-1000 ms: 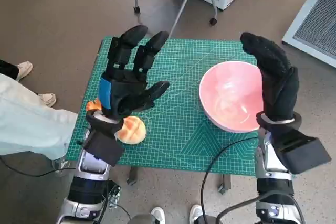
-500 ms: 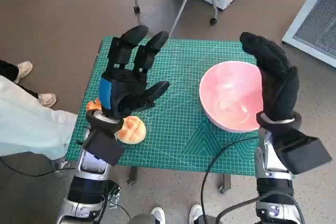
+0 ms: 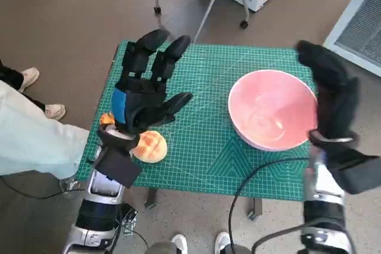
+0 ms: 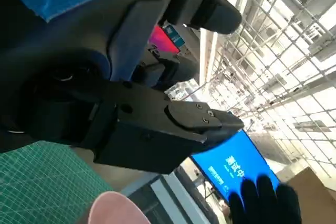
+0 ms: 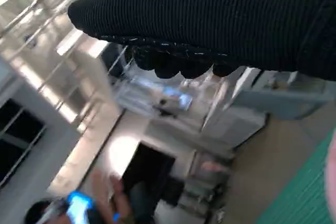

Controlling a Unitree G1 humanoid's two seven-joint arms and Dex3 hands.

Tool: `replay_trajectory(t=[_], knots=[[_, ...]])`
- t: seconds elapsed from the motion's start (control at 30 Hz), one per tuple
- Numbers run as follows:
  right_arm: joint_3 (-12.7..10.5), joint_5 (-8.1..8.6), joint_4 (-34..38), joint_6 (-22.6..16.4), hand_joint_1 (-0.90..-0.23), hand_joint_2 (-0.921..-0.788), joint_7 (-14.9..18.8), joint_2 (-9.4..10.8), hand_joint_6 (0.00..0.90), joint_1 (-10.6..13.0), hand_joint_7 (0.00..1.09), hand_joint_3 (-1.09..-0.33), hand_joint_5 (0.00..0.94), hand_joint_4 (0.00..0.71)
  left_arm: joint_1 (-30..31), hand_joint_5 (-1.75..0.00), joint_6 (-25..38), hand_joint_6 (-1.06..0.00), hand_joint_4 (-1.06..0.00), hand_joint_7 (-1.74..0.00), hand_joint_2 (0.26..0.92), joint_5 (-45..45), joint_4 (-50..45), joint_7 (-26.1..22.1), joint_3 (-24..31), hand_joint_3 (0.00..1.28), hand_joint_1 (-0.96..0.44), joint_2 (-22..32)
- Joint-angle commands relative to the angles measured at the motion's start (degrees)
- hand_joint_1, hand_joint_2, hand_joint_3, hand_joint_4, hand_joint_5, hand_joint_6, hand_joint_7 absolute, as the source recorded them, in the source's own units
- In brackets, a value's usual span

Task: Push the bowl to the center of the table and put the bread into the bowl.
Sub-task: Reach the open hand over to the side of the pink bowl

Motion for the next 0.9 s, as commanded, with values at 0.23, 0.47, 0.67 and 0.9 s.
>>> replay_trajectory(t=[0.23, 0.47, 0.67, 0.9], knots=[[-5.7, -6.61, 13.2, -2.2, -0.553, -0.921, -14.8, -2.3, 0.0, -0.4, 0.81, -0.843, 0.003, 0.347, 0.6, -0.59, 0.2, -0.1, -0.14, -0.89, 0.768, -0.4, 0.3, 0.5, 0.3, 0.35, 0.09, -0.3], [-6.5, -7.83, 24.1, -2.0, -0.532, -0.921, -19.9, -3.5, -0.001, -1.7, 0.82, -0.886, 0.007, 0.355, 0.9, -0.57, 0.2, -0.1, -0.15, -0.88, 0.77, -0.5, 0.6, 0.7, 0.4, 0.34, 0.07, -0.4], [-5.7, -8.72, 31.1, 0.7, -0.504, -0.921, -21.8, -3.9, -0.001, -3.0, 0.81, -0.925, 0.001, 0.339, 1.0, -0.56, 0.7, -0.11, -0.15, -0.87, 0.772, -0.5, 0.4, 0.9, 0.5, 0.34, 0.06, -0.7], [-7.5, -4.45, 36.2, 7.5, -0.491, -0.921, -17.1, -2.1, -0.001, -5.5, 0.75, -0.919, 0.0, 0.301, 1.5, -0.54, 0.7, -0.11, -0.17, -0.86, 0.775, 0.4, -0.1, 1.4, 0.2, 0.33, 0.05, -0.6]])
